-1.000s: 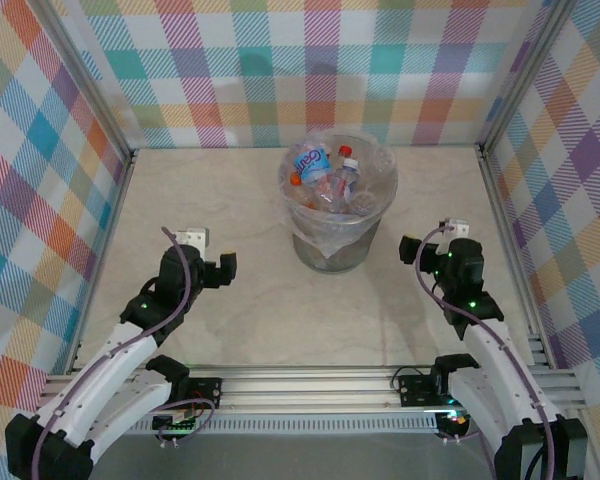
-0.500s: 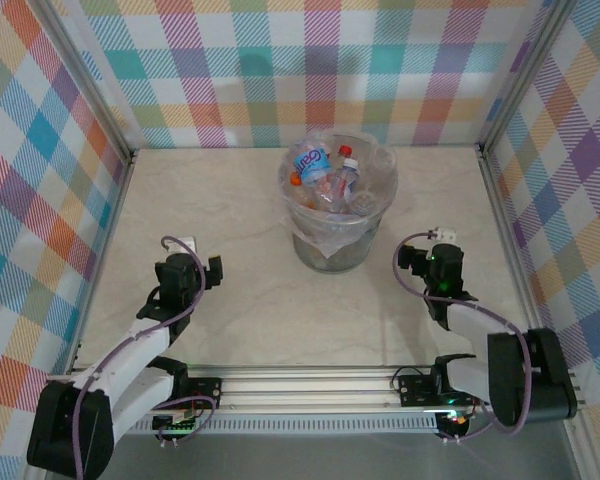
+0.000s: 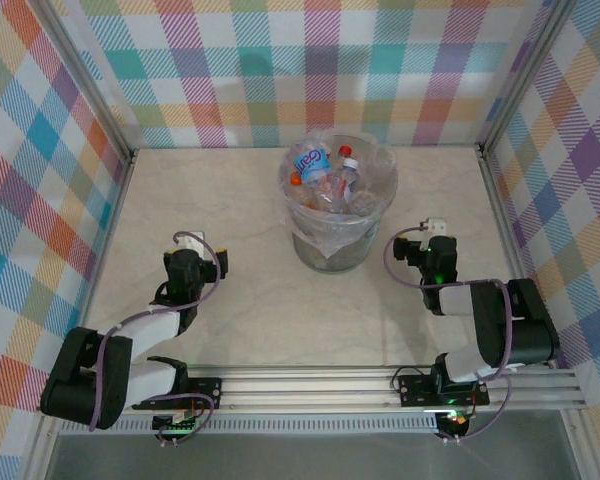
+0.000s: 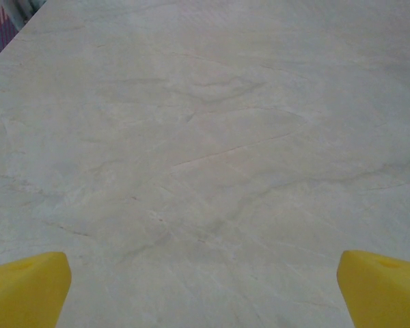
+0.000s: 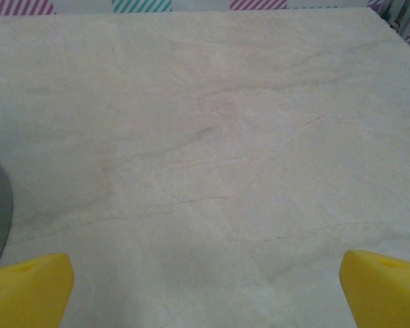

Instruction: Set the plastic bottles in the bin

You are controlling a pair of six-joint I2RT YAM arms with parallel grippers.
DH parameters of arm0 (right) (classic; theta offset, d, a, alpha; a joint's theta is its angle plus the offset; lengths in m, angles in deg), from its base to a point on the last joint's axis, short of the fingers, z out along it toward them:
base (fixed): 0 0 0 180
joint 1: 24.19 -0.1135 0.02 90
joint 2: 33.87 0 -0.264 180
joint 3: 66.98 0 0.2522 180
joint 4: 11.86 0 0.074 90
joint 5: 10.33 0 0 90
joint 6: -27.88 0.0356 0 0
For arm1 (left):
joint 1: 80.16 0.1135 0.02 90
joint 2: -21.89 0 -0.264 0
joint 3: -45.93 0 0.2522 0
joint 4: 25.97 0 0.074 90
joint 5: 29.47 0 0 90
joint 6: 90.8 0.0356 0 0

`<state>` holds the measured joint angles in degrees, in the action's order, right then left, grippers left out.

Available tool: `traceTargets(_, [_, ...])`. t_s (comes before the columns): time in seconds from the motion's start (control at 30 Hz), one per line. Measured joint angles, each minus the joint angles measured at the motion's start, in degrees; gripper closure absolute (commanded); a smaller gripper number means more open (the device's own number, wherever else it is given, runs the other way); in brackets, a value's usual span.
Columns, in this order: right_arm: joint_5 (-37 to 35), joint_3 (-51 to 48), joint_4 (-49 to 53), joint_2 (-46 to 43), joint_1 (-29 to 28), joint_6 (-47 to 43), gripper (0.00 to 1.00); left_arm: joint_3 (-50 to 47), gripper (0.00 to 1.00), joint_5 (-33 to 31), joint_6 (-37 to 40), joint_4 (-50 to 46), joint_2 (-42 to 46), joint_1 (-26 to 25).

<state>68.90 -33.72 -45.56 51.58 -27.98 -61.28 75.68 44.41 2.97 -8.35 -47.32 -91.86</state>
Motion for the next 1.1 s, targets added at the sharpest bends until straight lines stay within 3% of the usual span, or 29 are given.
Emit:
traceTargets(0.37, [4.0, 2.1, -0.3, 2.1, 2.8, 0.4, 0.00, 0.1, 0.00, 2.0, 0.6, 5.8, -2.6, 2.1])
traceTargets(0.67, [4.4, 2.1, -0.3, 2.1, 2.8, 0.4, 0.00, 0.9, 0.00, 6.3, -1.4, 13.4, -9.3, 7.3])
traceTargets(0.93, [4.4, 2.1, -0.3, 2.1, 2.8, 0.4, 0.00, -0.5, 0.00, 12.8, 0.5, 23.9, -18.0, 6.6])
traceTargets(1.1, [4.4, 2.1, -0.3, 2.1, 2.8, 0.4, 0.00, 2.1, 0.00, 14.2, 1.7, 21.3, -19.2, 5.7])
